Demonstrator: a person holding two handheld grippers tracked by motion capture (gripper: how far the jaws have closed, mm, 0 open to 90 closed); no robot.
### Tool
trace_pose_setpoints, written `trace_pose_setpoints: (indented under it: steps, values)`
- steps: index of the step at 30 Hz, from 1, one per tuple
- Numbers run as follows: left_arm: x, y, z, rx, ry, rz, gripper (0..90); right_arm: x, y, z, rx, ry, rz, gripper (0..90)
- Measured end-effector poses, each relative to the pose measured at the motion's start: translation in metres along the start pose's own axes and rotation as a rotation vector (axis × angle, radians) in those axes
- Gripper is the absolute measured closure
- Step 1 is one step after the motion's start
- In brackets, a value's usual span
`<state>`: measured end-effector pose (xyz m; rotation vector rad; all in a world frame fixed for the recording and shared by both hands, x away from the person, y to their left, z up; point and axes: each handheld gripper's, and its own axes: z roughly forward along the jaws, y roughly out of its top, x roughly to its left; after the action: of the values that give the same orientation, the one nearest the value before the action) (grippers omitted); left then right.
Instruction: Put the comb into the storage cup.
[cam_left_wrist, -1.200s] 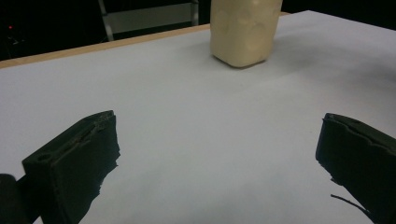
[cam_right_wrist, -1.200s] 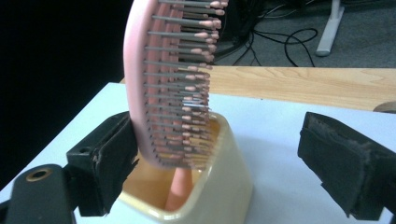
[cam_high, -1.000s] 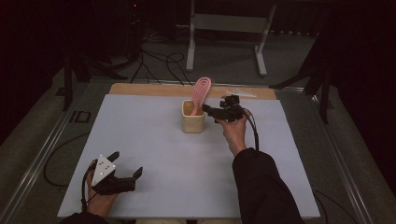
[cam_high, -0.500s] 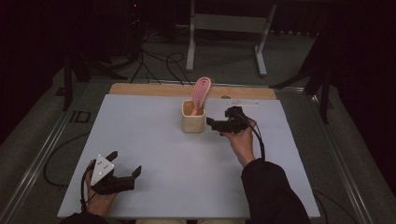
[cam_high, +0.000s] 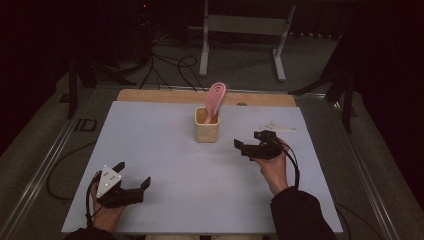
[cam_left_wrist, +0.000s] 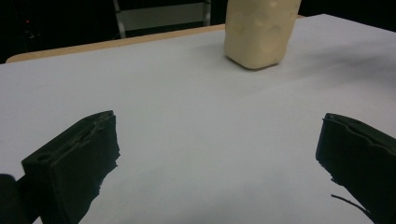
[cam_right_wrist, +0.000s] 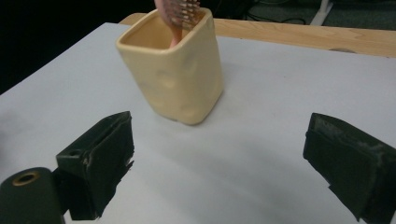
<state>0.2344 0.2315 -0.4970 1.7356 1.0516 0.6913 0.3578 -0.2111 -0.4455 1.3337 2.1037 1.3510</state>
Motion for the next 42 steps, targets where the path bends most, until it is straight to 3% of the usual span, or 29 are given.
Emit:
trace_pose_setpoints:
  steps: [4,6,11,15,18,22,28,33,35,37,42]
  values:
    - [0.000,0.000,0.000,-0.002,0.003,-0.001,0.0,0.001,-0.007,-0.006,-0.009,-0.005,-0.015,8.5]
    - [0.001,0.001,-0.001,-0.005,0.002,-0.003,0.0,0.002,-0.021,-0.016,-0.007,-0.024,-0.047,8.5]
    - [0.004,0.002,-0.001,-0.009,0.004,-0.014,0.0,0.000,-0.032,-0.029,-0.019,-0.021,-0.030,8.5]
    - [0.005,0.004,-0.004,-0.024,0.011,-0.020,0.0,0.002,-0.041,-0.042,-0.041,-0.026,-0.070,8.7]
    - [0.007,0.006,-0.006,-0.036,0.014,-0.016,0.0,0.005,-0.058,-0.051,-0.043,-0.071,-0.129,8.7]
    - [0.009,0.007,-0.007,-0.044,0.022,-0.018,0.0,0.003,-0.068,-0.055,-0.050,-0.081,-0.143,8.7]
    - [0.011,0.007,-0.009,-0.061,0.024,-0.023,0.0,0.001,-0.081,-0.070,-0.127,-0.108,-0.185,8.7]
    - [0.012,0.007,-0.010,-0.068,0.024,-0.026,0.0,-0.002,-0.089,-0.079,-0.171,-0.090,-0.164,8.7]
    - [0.012,0.006,-0.010,-0.066,0.022,-0.023,0.0,-0.006,-0.097,-0.083,-0.189,-0.116,-0.164,8.7]
    - [0.011,0.005,-0.009,-0.064,0.022,-0.021,0.0,-0.008,-0.100,-0.085,-0.180,-0.133,-0.177,8.7]
    - [0.012,0.004,-0.010,-0.061,0.029,-0.009,0.0,-0.013,-0.105,-0.089,-0.174,-0.129,-0.149,8.7]
